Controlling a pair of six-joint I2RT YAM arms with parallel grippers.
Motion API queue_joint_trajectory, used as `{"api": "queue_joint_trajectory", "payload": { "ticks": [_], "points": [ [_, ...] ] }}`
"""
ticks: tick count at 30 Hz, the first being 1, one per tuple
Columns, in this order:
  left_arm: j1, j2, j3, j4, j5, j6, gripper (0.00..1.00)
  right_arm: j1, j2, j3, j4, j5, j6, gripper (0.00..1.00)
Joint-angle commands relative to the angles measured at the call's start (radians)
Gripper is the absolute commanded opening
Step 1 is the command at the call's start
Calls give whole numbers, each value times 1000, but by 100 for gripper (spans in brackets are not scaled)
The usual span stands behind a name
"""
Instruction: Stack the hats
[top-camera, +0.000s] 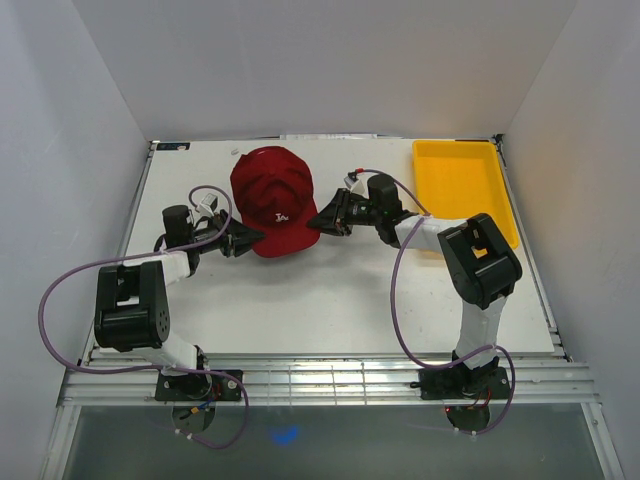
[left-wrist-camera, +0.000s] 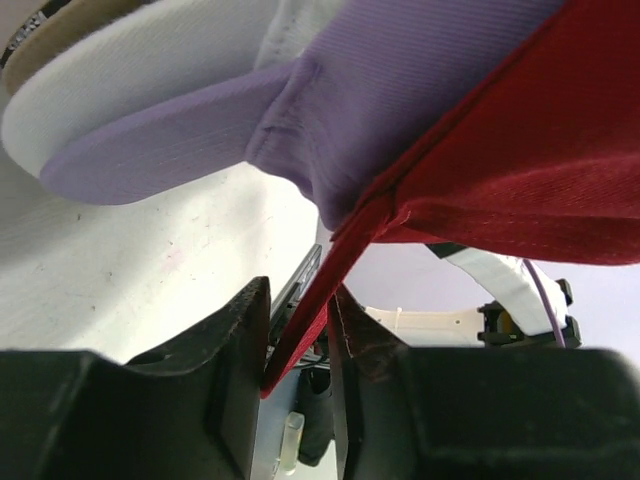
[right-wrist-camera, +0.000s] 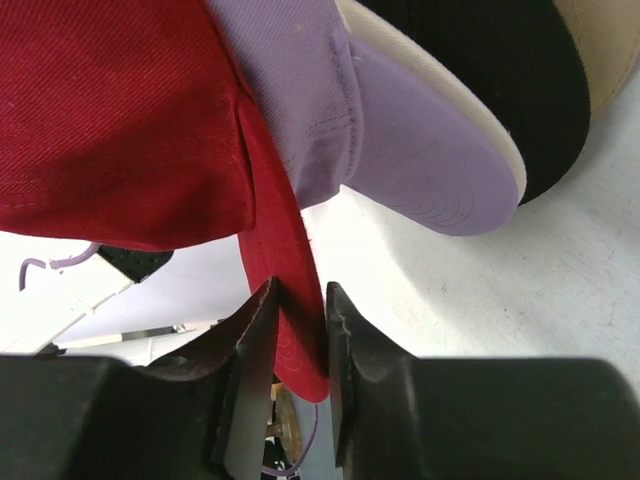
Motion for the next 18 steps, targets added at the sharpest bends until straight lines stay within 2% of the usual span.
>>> {"api": "queue_joint_trajectory", "payload": {
  "ticks": [1, 5, 18],
  "points": [
    [29, -41, 43, -110, -97, 64, 39, -6, 21, -9, -139, 25, -76, 30],
    [27, -37, 60, -163, -106, 85, 40, -6, 19, -12, -148, 31, -83, 39],
    [27, -20, 138, -398, -202, 249, 43, -4, 31, -8, -160, 49, -96, 40]
  ]
}}
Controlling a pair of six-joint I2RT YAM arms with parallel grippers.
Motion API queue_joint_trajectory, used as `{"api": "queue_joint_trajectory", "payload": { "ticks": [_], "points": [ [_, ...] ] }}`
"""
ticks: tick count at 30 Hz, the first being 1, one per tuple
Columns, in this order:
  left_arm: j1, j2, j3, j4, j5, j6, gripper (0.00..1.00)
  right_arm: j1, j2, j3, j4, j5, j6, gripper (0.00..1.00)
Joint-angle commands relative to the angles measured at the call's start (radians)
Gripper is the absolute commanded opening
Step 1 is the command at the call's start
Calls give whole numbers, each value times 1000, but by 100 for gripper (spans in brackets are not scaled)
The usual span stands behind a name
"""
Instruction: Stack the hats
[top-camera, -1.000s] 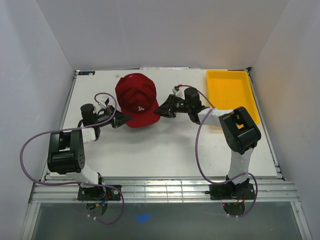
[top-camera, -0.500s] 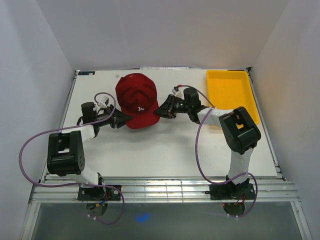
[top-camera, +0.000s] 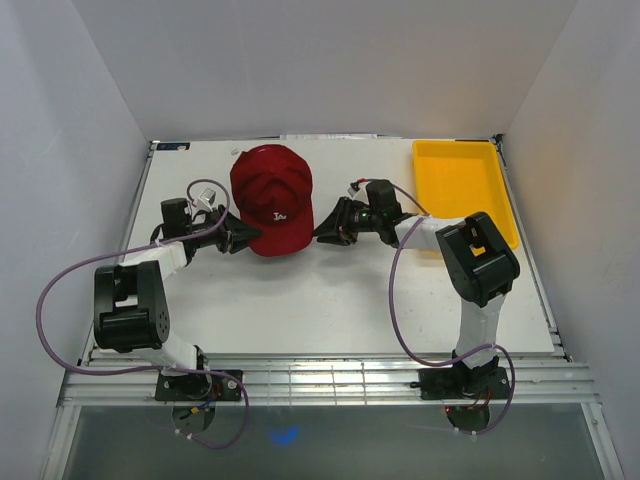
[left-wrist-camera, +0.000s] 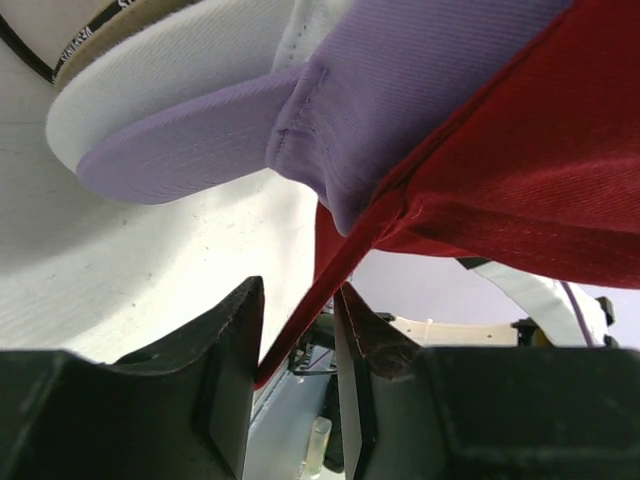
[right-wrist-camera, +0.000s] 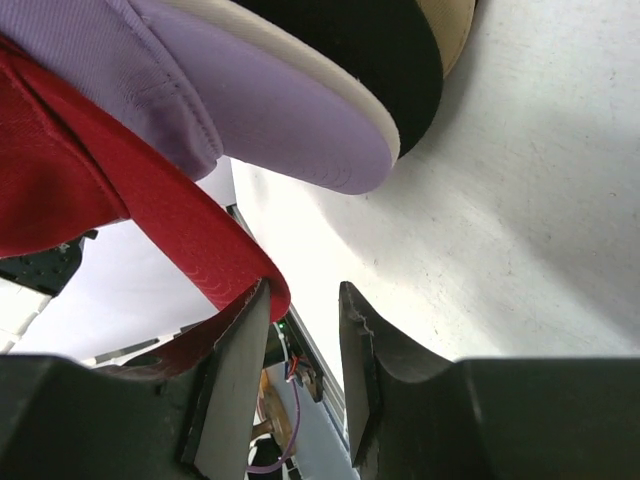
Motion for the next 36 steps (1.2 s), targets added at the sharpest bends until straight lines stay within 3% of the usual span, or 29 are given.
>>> {"api": "queue_joint_trajectory", "payload": {
  "ticks": [1, 16, 18, 36],
  "points": [
    [15, -8, 34, -137, -148, 77, 43, -2, 14, -3, -2, 13, -27, 40],
    [12, -9, 68, -267, -257, 174, 54, -2, 19, 17, -2, 13, -25, 40],
    [9, -6, 74, -280, -269, 186, 65, 0, 17, 19, -6, 11, -27, 41],
    [-11, -52, 126, -358, -307, 226, 65, -17, -13, 36, -39, 17, -45, 41]
  ]
}}
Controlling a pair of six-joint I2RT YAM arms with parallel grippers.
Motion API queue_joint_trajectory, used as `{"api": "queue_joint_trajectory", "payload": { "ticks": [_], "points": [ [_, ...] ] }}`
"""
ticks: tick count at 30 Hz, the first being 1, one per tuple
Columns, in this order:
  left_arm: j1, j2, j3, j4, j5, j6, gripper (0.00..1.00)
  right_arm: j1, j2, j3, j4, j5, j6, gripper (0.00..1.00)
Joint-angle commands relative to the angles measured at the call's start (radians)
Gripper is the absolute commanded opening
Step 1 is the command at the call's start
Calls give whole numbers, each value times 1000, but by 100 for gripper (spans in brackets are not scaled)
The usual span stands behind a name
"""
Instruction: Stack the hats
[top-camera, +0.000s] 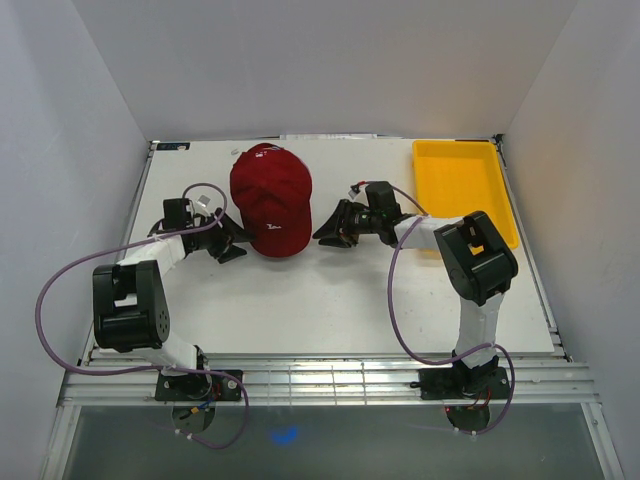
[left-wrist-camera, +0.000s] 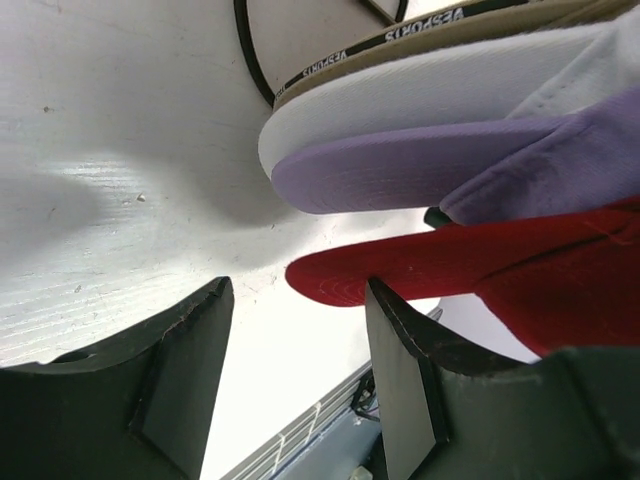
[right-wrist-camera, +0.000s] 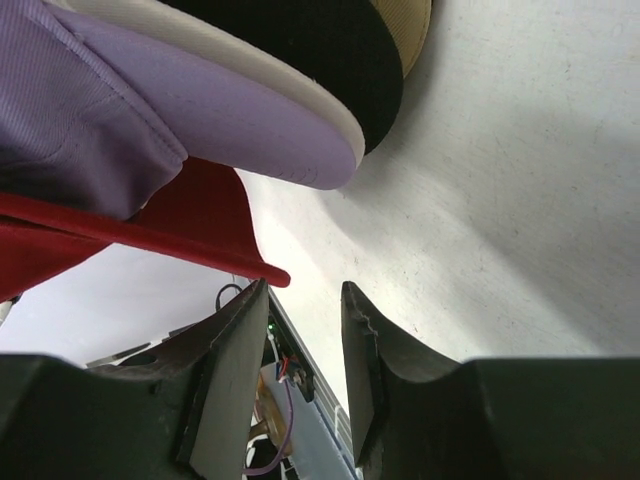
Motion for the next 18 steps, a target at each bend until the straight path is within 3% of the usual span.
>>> {"api": "queue_joint_trajectory", "payload": {
  "ticks": [1, 18],
  "points": [
    [-5, -61, 65, -58, -41, 38, 65, -17, -34, 37, -15, 4, -29, 41],
    [-5, -242, 140, -241, -258, 107, 63, -79, -191, 49, -124, 15, -120, 44]
  ]
}}
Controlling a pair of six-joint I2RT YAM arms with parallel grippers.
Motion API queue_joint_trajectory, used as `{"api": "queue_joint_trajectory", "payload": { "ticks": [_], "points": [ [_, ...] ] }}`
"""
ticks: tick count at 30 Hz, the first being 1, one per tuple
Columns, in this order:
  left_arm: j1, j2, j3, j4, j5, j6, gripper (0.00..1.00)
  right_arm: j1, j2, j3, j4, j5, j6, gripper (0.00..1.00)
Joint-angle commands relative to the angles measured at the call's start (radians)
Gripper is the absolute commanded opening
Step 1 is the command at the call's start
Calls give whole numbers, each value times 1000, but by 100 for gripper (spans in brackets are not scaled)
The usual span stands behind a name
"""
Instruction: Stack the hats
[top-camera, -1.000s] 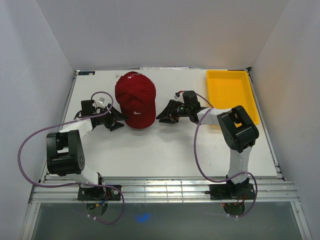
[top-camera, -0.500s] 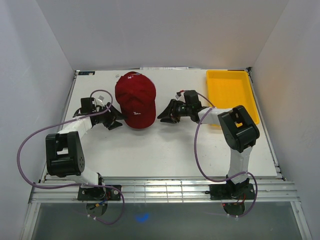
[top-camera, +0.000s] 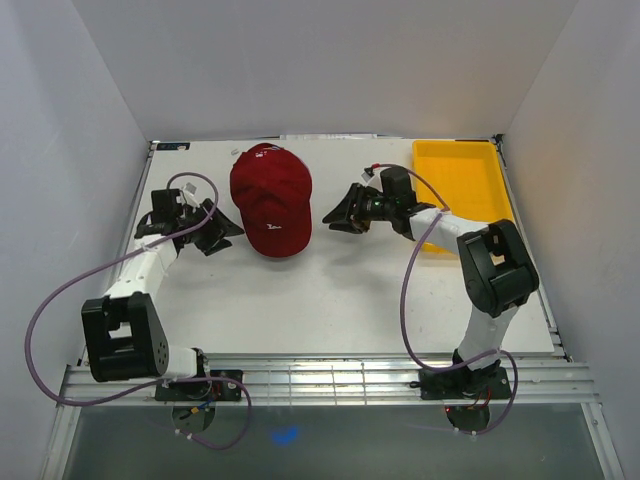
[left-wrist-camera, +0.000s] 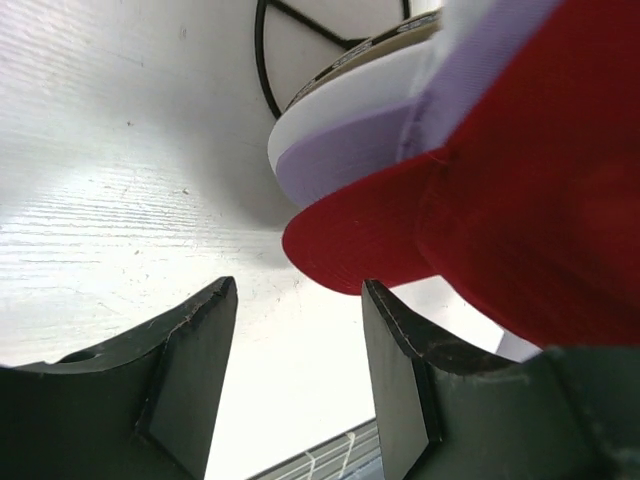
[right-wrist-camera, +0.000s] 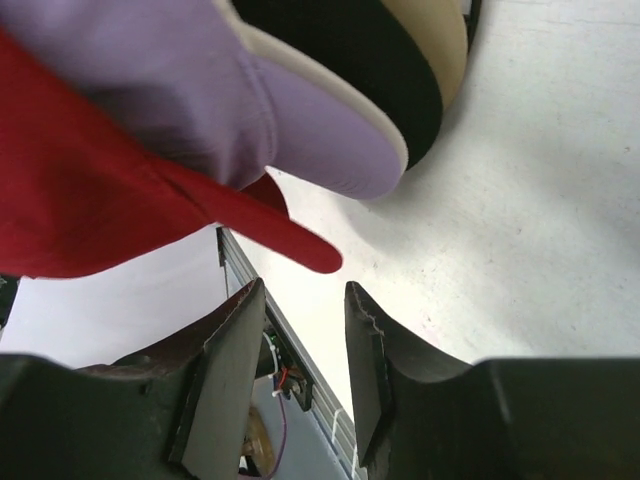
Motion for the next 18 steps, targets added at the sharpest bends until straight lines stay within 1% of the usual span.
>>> {"api": "queue_joint_trajectory", "payload": {
  "ticks": [1, 3, 7, 8, 9, 10, 12, 13, 14, 15, 17, 18],
  "points": [
    [-4, -97, 62, -53, -72, 32, 63, -27, -92, 16, -39, -7, -58, 44],
    [-5, -133, 73, -70, -78, 38, 63, -44, -151, 10, -68, 2, -92, 44],
    [-4, -183, 145, -98, -35, 70, 62, -64, -279, 22, -197, 63, -198, 48],
    [-5, -193, 159, -106, -35, 76, 62, -73, -340, 39, -273, 102, -224, 49],
    [-5, -218, 171, -121, -38, 87, 62, -78, -372, 48, -307, 125, -277, 53],
    [-5, -232, 193, -129, -48, 90, 62, -85, -438, 56, -335, 148, -305, 55],
    [-5, -268, 211, -144, -46, 95, 63, -88, -506, 82, -416, 234, -357, 61],
    [-5, -279, 217, -150, -40, 95, 63, -88, -538, 87, -437, 263, -400, 67],
    [-5, -288, 234, -156, -37, 96, 63, -88, -603, 91, -456, 310, -417, 70],
    [-5, -305, 243, -176, -35, 101, 63, -88, -633, 91, -486, 332, -433, 78],
    [-5, -321, 266, -198, -37, 112, 63, -88, -713, 88, -516, 396, -463, 86],
    [-5, -327, 274, -217, -41, 118, 63, -88, -737, 79, -540, 419, -466, 97]
  ]
}}
